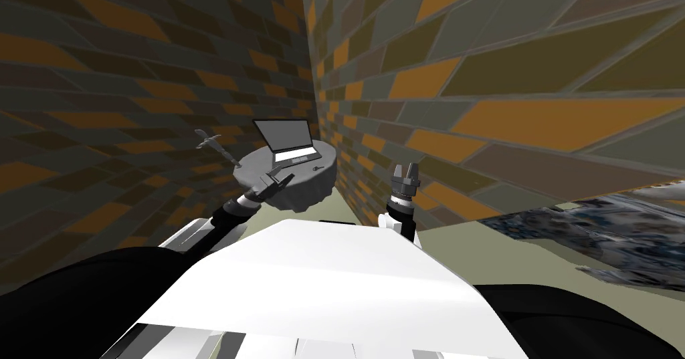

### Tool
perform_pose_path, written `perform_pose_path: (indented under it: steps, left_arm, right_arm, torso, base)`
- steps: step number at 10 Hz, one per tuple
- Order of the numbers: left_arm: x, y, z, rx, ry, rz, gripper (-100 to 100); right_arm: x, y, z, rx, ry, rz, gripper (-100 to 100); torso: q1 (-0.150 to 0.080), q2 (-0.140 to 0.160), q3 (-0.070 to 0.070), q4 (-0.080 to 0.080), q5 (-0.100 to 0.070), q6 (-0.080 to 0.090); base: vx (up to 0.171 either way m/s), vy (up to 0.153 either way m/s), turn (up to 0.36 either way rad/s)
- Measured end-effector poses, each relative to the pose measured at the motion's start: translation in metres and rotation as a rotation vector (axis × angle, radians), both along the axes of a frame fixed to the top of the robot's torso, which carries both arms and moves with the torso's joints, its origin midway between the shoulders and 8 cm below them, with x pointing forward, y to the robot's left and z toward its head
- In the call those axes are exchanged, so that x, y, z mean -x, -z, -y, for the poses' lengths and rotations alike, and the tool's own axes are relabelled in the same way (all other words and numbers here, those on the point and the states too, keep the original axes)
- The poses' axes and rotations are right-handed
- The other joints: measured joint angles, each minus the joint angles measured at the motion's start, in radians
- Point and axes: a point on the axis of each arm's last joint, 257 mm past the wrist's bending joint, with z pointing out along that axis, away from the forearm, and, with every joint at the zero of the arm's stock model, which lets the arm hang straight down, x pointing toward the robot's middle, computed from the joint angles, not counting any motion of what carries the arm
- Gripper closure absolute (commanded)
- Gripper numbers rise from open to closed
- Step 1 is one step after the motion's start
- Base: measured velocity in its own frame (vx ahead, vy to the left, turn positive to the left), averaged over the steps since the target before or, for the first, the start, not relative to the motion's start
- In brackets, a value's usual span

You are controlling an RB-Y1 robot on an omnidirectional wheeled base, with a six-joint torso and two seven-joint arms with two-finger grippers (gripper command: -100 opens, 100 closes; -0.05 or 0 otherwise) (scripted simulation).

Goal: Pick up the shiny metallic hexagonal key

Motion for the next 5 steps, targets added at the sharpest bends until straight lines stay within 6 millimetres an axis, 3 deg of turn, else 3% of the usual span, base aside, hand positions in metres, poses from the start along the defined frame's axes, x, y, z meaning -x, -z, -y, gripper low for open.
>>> perform_pose_path:
  steps: [5]
  left_arm:
    - [0.014, 0.021, 0.006, -0.341, 0.073, 0.005, -100]
  right_arm:
    - [0.000, 0.000, 0.000, 0.000, 0.000, 0.000, 0]
  torso:
    - [0.000, 0.000, 0.000, 0.000, 0.000, 0.000]
  base:
    - [0.028, 0.004, -0.113]
